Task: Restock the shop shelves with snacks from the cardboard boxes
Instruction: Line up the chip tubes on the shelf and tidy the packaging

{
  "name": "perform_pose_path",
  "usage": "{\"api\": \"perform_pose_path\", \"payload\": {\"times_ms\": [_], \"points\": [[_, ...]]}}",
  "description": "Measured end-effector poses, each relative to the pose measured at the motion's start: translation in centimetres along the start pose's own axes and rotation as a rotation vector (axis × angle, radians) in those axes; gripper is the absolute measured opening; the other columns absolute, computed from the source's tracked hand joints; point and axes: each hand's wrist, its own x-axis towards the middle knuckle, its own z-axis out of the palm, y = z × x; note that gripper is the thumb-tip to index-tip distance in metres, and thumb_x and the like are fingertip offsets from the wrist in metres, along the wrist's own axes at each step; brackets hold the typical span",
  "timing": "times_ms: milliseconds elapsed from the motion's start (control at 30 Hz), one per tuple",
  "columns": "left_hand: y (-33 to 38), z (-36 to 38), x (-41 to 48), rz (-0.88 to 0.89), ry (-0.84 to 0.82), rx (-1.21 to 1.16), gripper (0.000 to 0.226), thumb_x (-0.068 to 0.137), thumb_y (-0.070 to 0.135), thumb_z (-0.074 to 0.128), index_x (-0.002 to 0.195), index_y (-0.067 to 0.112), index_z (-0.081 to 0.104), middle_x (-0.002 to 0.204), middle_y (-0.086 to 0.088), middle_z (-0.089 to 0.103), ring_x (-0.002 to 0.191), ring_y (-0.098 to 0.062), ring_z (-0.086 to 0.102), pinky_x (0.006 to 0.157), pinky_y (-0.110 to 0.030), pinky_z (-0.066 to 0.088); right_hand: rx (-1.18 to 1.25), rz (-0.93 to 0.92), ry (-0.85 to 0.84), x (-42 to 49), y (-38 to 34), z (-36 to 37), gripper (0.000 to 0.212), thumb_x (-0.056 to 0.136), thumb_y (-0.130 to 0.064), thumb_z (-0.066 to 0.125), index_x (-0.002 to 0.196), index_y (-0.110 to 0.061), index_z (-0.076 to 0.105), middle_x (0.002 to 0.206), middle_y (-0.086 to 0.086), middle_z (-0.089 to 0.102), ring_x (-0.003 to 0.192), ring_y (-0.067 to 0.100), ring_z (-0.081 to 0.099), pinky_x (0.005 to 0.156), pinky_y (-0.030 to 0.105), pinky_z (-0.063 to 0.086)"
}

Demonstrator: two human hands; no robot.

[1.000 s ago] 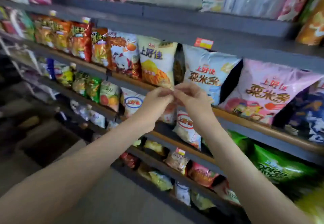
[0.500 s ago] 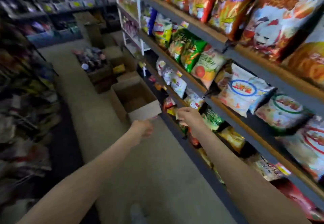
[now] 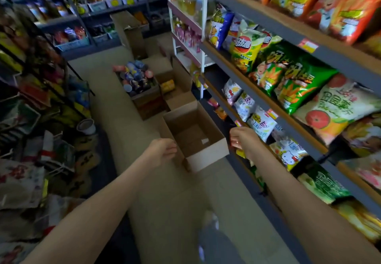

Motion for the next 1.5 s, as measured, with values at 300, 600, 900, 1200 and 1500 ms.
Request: {"api": "perform_pose_path", "payload": {"times_ms": [300,600,900,1200,1500], "points": [[11.1,-7.5,15.6,-0.043,0.132,-0.171,0.013,0.098,0.007,0.047,0.103,-0.002,0.056,0.09,-0.011,0.059,0.08,-0.021,0.06,0.063,-0.028,0.053,0.002,0.051,-0.068,15.2,-10.2,11.5,0.027,0.095,-0.009,0.057,0.122,-0.004,0.057,0.117,0.012,0.061,0.104,0.022,0.058,0.086,0.033,0.048],[23.6,-17.3,31.4,-0.073,0.151,-0.124,0.017,0.1,0.006,0.046,0.084,0.003,0.052,0.08,-0.009,0.056,0.067,-0.018,0.055,0.053,-0.024,0.05,0.001,0.146,-0.123,27.8,-20.1,28.8,0.032,0.096,-0.011,0.056,0.127,-0.004,0.056,0.127,0.01,0.057,0.116,0.023,0.055,0.089,0.03,0.046],[41.1,-23.3,48.1,-0.033,-0.022,0.052,0.008,0.095,0.005,0.052,0.094,0.005,0.06,0.081,-0.007,0.06,0.068,-0.017,0.057,0.053,-0.022,0.052,0.187,0.187,0.058,40.1,-29.5,40.8,0.031,0.097,-0.013,0.056,0.125,-0.002,0.056,0.091,0.007,0.058,0.077,0.017,0.058,0.056,0.023,0.049],[50.9,-20.2,62.1,-0.1,-0.071,0.218,0.01,0.095,0.009,0.052,0.086,0.012,0.056,0.074,-0.004,0.054,0.065,-0.012,0.053,0.058,-0.024,0.049,0.235,0.243,0.22,51.3,-32.6,42.0,0.036,0.099,-0.01,0.053,0.133,0.002,0.051,0.137,0.018,0.051,0.121,0.029,0.053,0.104,0.039,0.043],[54.5,-13.3,79.1,-0.022,-0.121,0.395,0.033,0.088,0.015,0.067,0.116,0.011,0.051,0.087,-0.006,0.054,0.068,-0.016,0.054,0.061,-0.028,0.044,0.151,0.327,0.184,67.5,-34.3,44.7,0.024,0.094,-0.017,0.061,0.116,-0.007,0.061,0.11,0.005,0.059,0.098,0.016,0.056,0.08,0.031,0.047]]}}
